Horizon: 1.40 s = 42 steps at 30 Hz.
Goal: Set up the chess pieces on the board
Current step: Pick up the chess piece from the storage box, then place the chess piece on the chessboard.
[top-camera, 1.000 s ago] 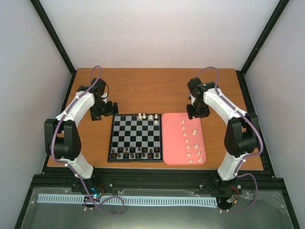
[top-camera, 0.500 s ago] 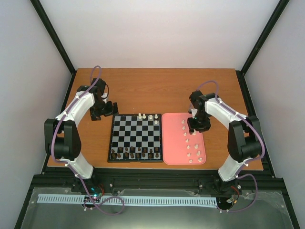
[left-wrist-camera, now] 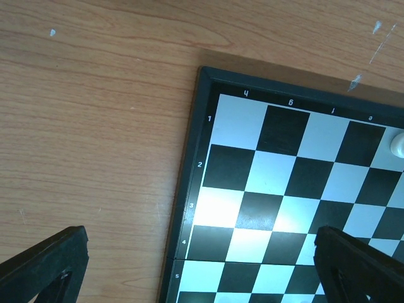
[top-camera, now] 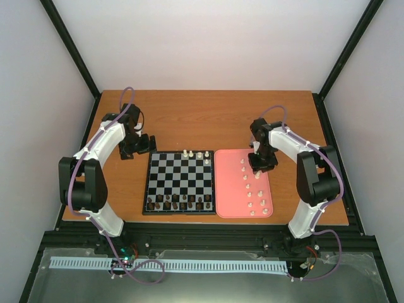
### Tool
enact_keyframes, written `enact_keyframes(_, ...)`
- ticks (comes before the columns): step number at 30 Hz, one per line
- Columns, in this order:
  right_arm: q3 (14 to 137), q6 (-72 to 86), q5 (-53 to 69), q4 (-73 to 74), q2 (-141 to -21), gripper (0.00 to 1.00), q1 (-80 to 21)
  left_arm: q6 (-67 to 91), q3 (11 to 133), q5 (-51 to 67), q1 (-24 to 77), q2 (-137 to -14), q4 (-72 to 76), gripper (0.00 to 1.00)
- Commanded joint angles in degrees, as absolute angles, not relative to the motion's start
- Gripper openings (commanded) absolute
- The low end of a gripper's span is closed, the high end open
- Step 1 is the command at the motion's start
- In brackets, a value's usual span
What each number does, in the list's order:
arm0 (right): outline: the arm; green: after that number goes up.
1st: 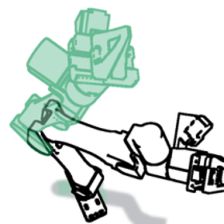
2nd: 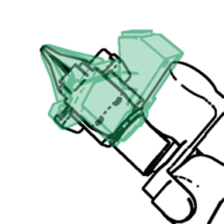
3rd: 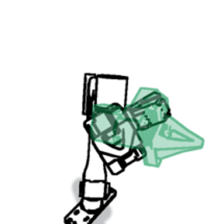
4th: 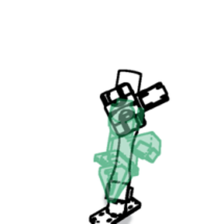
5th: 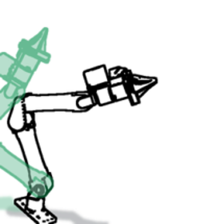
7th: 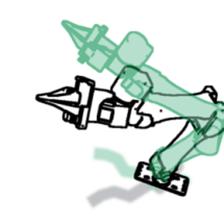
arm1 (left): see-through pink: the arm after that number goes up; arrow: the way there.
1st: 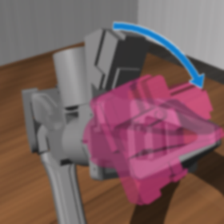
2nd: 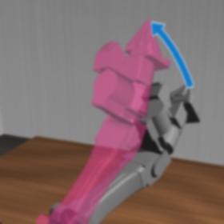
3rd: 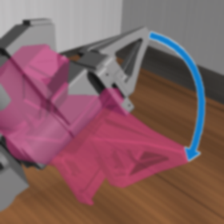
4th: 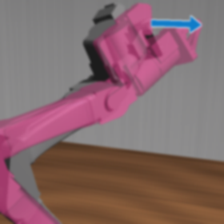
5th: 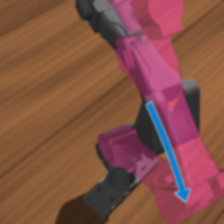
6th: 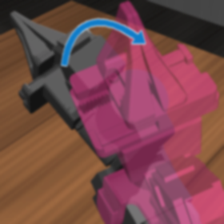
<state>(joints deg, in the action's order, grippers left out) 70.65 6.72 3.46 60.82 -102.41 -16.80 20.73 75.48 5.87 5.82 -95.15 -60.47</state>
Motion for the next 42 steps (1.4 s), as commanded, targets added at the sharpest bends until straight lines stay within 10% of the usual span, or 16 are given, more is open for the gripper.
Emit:
enact_keyframes(1, 71.27, 6.7, 2.75, 60.41, -103.25, 0.36, -16.32, 20.03, 75.84, 5.37, 5.5, -95.11, -60.73, 1.0)
enact_keyframes(15, 68.71, 6.5, 4.02, 59.76, -103.1, 0.28, -16.21, 20.03, 76.03, 5.63, 5.46, -95.63, -60.72, 1.0)
enact_keyframes(26, 73.14, 8.3, 2.14, 63.17, -100.07, 0.03, -16.41, 20.06, 75.63, 5.53, 5.5, -94.79, -60.65, 1.0)
enact_keyframes(42, 133.33, 9.87, 10.89, 78.12, -128.05, 0.03, -36.45, 20.81, 74.8, 5.46, 5.48, -93.35, -60.48, 1.0)
